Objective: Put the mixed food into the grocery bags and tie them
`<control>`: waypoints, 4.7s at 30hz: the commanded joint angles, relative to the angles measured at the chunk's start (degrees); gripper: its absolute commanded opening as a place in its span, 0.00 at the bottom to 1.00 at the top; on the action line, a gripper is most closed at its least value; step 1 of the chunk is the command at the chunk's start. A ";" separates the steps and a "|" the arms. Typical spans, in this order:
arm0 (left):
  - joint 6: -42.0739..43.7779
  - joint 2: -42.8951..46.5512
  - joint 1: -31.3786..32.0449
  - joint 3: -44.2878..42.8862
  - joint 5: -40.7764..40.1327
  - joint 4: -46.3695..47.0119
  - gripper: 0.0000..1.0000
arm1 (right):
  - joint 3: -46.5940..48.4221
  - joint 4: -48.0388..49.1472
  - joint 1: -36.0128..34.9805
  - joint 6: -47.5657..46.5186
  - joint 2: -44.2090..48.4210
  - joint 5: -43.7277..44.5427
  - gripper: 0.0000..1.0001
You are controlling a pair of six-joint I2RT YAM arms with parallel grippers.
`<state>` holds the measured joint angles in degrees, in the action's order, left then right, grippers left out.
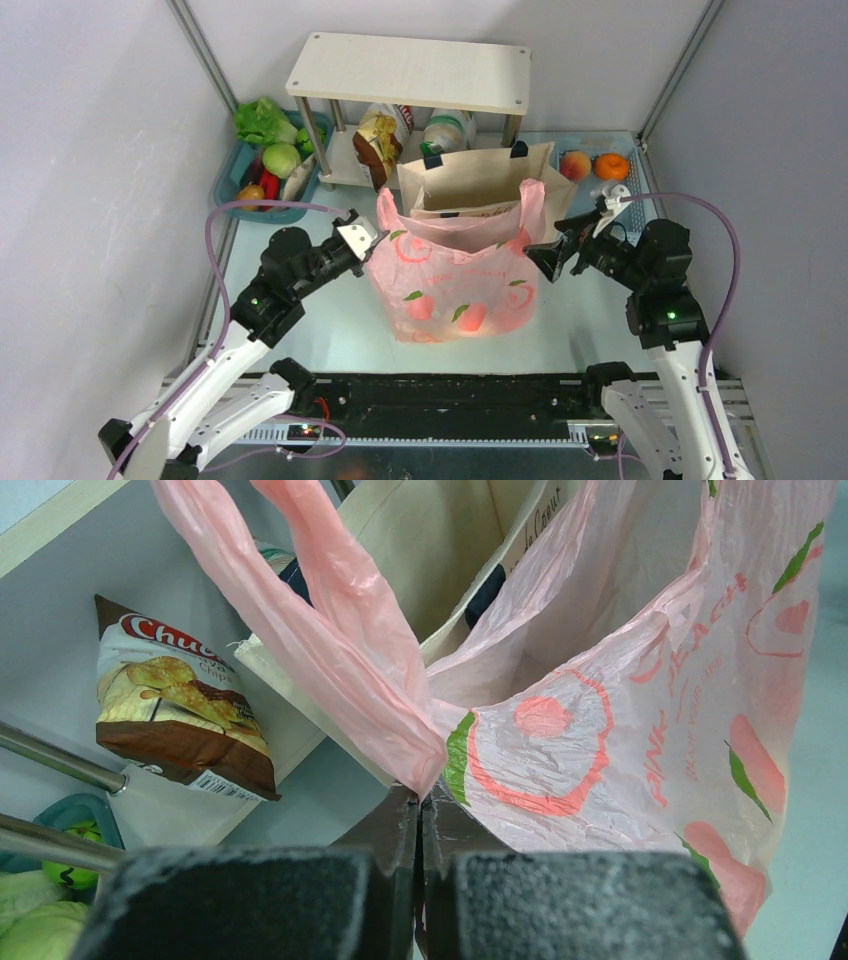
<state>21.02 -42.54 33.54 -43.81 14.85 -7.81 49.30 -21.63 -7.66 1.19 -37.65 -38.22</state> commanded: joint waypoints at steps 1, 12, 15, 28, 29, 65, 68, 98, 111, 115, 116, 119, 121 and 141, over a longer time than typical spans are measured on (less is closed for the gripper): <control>0.18 0.69 -0.49 -0.28 0.84 2.18 0.00 | 0.07 3.21 1.14 -1.02 -2.48 -0.95 0.99; 0.24 0.62 -0.49 -0.29 0.97 2.16 0.00 | -1.03 6.17 1.31 -3.78 -7.93 -1.12 0.99; 0.20 0.42 -0.50 -0.26 1.09 2.11 0.00 | -2.15 7.92 1.27 -6.35 -8.60 -2.03 0.99; 0.26 -0.37 -0.49 -0.35 1.38 2.17 0.00 | -3.86 25.87 1.86 -14.71 -17.78 -14.65 0.85; 0.34 -0.40 -0.54 -0.45 1.36 2.18 0.00 | -3.86 27.06 1.86 -14.13 -17.93 -15.50 0.82; 15.73 -2.00 6.86 -9.41 0.02 -12.64 0.00 | 11.36 -10.48 -21.39 17.55 -7.60 23.06 0.00; 21.23 -3.56 12.76 -12.01 -7.78 -18.80 0.00 | 14.73 -17.31 -25.89 18.89 -8.94 31.48 0.00; 47.62 -22.56 36.50 -24.89 -25.49 -31.90 0.00 | 13.37 -9.15 -40.87 9.99 -15.33 31.30 0.00; 49.35 -25.42 37.74 -25.94 -25.55 -31.52 0.00 | 9.82 -6.92 -40.15 11.11 -12.59 31.56 0.00; 49.01 -25.81 37.74 -26.10 -25.90 -31.35 0.00 | 9.51 -6.19 -40.10 11.27 -12.34 29.88 0.00; 48.87 -25.82 37.72 -26.17 -25.87 -31.32 0.00 | 9.52 -6.08 -40.10 11.46 -12.40 29.61 0.00; 48.59 -26.16 37.74 -26.56 -25.61 -31.17 0.00 | 9.51 -5.96 -40.14 11.85 -12.63 29.11 0.00; 48.44 -26.36 37.74 -26.66 -25.82 -31.16 0.01 | 9.33 -5.76 -40.13 12.10 -12.52 28.60 0.00; 47.11 -27.66 37.74 -27.07 -27.00 -29.66 0.00 | 8.00 -8.12 -37.75 17.03 -6.26 29.12 0.34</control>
<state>68.86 -70.74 70.78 -68.38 -11.86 -39.46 57.95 -30.79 -46.22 17.26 -45.89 -8.43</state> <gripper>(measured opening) 0.004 0.263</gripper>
